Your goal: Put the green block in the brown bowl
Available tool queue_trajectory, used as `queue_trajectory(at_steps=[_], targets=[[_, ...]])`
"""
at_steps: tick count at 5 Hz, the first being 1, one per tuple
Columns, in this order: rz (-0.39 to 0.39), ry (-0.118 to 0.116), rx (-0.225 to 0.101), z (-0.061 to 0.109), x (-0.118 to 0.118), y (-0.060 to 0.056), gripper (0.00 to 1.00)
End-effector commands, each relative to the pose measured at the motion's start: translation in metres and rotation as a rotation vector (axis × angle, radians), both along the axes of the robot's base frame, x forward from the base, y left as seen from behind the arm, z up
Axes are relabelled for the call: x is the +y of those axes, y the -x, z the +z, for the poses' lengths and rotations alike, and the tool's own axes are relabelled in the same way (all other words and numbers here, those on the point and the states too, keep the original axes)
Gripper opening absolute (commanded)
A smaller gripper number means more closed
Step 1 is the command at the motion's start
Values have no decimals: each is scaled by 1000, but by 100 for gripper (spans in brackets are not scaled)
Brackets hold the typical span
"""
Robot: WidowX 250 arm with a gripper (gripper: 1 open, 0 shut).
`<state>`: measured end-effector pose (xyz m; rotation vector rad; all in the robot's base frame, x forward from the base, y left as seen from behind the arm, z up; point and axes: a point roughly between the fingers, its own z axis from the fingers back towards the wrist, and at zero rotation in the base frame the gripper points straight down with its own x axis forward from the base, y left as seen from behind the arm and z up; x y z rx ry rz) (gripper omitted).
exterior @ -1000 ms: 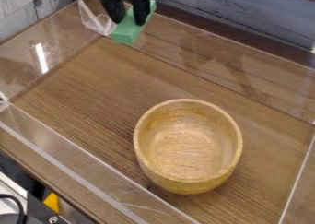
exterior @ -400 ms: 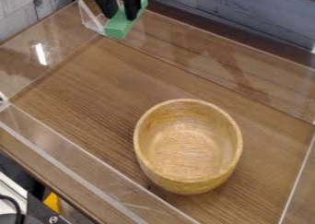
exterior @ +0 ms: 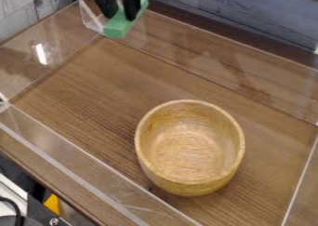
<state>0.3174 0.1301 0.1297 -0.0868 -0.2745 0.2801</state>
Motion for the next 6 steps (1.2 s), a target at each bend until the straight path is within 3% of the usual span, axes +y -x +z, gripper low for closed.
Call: queue_trajectory(at_steps=[1, 2, 3, 4, 6], targets=[[-2, -25, -57, 19, 8, -8, 0], [-14, -21, -55, 19, 9, -8, 0], [-94, 4, -35, 22, -24, 9, 0], [-224, 15, -6, 15, -70, 30, 0], [-487, 7, 41, -12, -171, 67, 0]])
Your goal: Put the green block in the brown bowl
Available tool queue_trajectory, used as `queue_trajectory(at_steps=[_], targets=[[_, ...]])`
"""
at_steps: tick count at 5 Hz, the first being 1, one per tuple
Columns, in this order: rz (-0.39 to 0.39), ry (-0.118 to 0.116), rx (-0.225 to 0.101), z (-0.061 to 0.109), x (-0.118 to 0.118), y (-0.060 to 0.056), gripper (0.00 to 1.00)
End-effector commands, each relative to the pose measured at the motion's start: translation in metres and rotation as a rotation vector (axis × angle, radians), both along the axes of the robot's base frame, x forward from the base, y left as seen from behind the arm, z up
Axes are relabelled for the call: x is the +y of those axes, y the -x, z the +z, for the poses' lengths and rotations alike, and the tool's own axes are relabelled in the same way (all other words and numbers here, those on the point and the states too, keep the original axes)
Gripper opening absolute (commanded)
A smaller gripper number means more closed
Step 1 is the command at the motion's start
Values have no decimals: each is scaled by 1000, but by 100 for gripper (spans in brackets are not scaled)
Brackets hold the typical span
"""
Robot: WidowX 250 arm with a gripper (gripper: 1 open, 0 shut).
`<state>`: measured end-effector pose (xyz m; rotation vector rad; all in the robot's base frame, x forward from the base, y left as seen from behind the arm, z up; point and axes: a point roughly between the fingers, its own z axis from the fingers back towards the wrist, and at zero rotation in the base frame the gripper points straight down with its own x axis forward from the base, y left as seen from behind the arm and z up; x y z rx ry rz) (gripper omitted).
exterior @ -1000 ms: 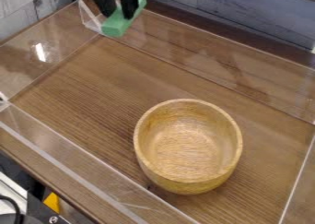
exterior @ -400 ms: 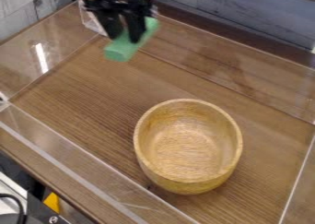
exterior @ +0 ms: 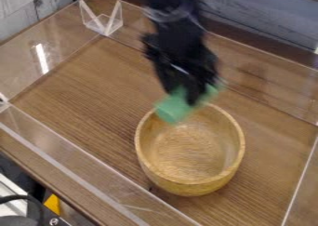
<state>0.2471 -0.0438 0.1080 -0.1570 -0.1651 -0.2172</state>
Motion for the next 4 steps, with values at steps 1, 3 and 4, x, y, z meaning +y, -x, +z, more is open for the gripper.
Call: queue_trajectory(at_steps=[1, 3, 4], targets=[[-93, -8, -29, 1, -44, 10, 0], [-279, -40, -26, -16, -58, 24, 0], [-284, -44, -20, -19, -54, 23, 0]])
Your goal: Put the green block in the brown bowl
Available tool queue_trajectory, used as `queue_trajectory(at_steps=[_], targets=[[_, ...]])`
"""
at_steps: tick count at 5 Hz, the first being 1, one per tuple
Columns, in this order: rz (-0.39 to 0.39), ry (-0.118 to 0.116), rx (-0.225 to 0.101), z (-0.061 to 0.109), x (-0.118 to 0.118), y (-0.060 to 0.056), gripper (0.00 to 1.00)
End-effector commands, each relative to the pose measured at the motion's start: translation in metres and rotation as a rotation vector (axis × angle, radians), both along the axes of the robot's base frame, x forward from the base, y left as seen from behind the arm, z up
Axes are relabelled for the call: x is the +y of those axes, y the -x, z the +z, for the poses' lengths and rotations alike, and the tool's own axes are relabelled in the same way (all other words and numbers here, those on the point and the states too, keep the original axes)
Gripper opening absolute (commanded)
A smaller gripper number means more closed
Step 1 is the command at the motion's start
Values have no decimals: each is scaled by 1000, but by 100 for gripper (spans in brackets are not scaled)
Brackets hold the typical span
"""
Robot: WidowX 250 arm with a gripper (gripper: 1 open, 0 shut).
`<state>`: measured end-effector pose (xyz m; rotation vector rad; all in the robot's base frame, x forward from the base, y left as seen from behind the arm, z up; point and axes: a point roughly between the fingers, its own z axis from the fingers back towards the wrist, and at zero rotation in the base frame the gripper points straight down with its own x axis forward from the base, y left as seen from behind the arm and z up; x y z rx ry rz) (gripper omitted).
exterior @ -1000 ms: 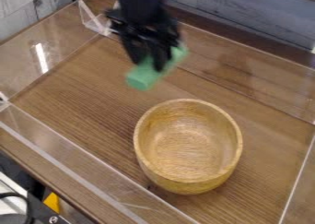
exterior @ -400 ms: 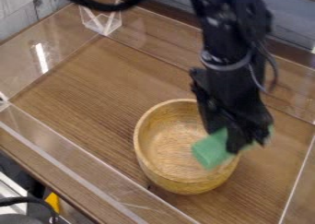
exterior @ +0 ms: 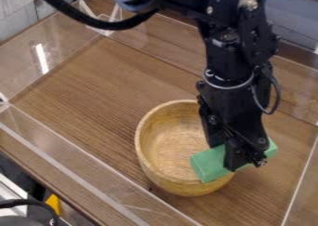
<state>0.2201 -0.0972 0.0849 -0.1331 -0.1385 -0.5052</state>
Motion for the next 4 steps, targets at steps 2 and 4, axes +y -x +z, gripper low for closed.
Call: queue_trajectory(at_steps=[2, 4], targets=[[-4, -1, -10, -1, 9, -5, 0], [-4, -8, 0, -6, 16, -5, 0]])
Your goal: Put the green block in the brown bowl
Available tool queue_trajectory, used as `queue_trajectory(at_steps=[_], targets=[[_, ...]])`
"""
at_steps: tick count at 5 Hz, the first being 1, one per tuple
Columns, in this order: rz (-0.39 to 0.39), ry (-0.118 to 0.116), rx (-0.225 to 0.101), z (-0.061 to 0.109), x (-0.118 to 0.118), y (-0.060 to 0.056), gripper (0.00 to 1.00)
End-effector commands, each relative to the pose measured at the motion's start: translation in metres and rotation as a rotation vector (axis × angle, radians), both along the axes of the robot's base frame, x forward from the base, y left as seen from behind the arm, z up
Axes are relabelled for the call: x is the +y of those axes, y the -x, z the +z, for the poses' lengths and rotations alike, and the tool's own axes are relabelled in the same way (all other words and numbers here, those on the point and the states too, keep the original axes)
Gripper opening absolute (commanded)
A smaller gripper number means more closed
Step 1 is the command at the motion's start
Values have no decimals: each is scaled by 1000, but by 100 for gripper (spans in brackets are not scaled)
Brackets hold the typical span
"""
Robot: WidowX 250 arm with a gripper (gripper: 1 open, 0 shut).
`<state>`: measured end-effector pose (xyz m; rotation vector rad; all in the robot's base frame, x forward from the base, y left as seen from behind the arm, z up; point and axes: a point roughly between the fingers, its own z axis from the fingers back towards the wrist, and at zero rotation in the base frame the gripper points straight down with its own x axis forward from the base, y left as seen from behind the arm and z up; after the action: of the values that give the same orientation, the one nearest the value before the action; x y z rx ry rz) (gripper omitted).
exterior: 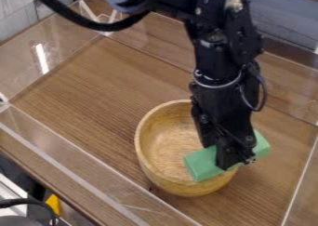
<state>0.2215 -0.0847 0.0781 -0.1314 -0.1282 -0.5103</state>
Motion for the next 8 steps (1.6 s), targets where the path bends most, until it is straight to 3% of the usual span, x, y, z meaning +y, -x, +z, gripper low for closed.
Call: queue_trajectory(at_steps=[1, 4, 8], targets=[[2, -7, -5, -2, 7, -3, 0], [-1, -25, 7, -14, 16, -4, 0], [12, -19, 34, -16, 10, -2, 0]])
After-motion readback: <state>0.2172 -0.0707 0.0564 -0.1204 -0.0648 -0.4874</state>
